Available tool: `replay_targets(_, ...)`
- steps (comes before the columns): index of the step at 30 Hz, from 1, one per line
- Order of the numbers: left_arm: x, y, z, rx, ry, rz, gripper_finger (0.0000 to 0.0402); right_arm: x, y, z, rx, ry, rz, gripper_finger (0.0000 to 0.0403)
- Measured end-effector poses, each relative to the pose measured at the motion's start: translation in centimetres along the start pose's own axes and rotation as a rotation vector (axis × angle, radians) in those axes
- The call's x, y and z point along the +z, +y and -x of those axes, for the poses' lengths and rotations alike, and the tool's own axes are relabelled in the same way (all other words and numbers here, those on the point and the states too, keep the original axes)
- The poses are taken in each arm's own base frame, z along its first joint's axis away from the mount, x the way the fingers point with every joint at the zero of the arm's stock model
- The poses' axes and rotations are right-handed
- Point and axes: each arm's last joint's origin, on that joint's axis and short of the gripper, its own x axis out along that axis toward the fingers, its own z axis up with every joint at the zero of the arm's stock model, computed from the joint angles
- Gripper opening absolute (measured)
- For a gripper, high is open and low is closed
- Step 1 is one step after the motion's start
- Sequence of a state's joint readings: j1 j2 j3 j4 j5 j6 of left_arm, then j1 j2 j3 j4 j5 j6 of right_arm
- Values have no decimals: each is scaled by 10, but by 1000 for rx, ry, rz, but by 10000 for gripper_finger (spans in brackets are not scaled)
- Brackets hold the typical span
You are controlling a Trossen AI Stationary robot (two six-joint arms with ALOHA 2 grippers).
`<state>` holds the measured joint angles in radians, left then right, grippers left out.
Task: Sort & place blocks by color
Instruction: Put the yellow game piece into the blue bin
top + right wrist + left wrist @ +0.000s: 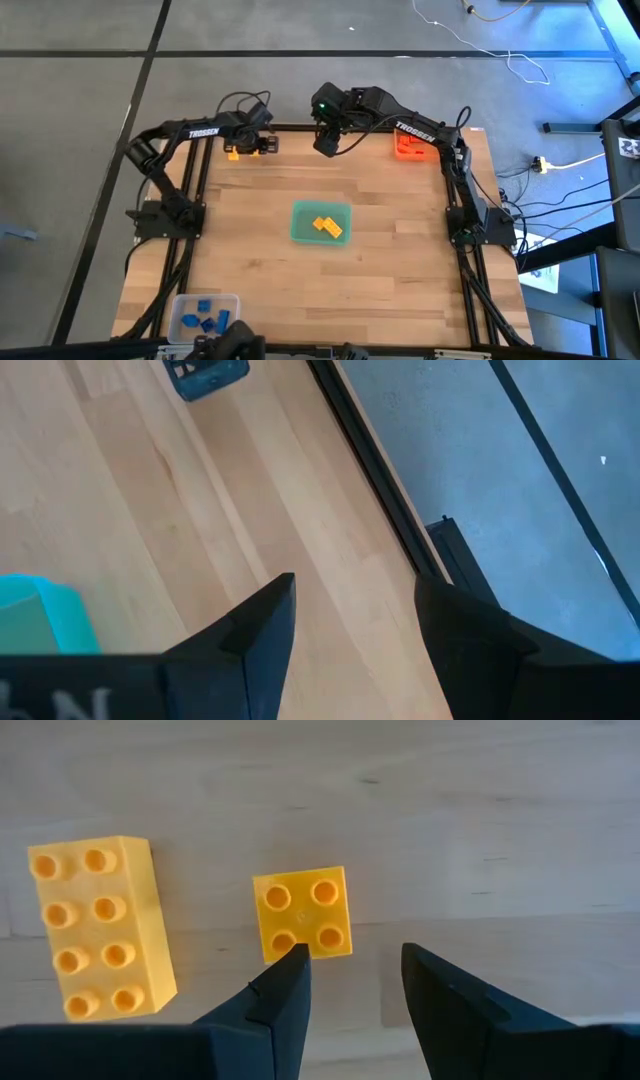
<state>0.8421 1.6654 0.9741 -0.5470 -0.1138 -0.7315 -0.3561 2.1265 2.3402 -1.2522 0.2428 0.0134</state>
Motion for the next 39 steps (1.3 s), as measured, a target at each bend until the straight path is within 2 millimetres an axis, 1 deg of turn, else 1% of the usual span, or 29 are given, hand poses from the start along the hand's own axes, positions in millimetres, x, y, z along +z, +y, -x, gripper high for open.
replay_targets(5,-1,-1,-7,10,20,-2,149,0,0,0,0,0,0,205)
replay_targets(11,-3,-3,-7,-30,56,-6,149,0,0,0,0,1,0,205)
replay_targets(18,-8,-5,-9,-106,148,-10,149,0,0,0,0,1,0,205)
replay_targets(25,-13,-14,-5,-169,189,-68,149,0,0,0,0,1,1,205)
replay_targets(27,-13,-17,2,-181,169,-85,149,0,0,0,0,1,1,205)
replay_targets(31,-4,-32,22,-176,34,-205,149,0,0,0,0,1,1,205)
replay_targets(35,11,-46,42,-227,-37,-275,149,0,0,0,0,-1,0,205)
replay_targets(39,19,-50,50,-194,-105,-299,149,0,0,0,0,-4,0,205)
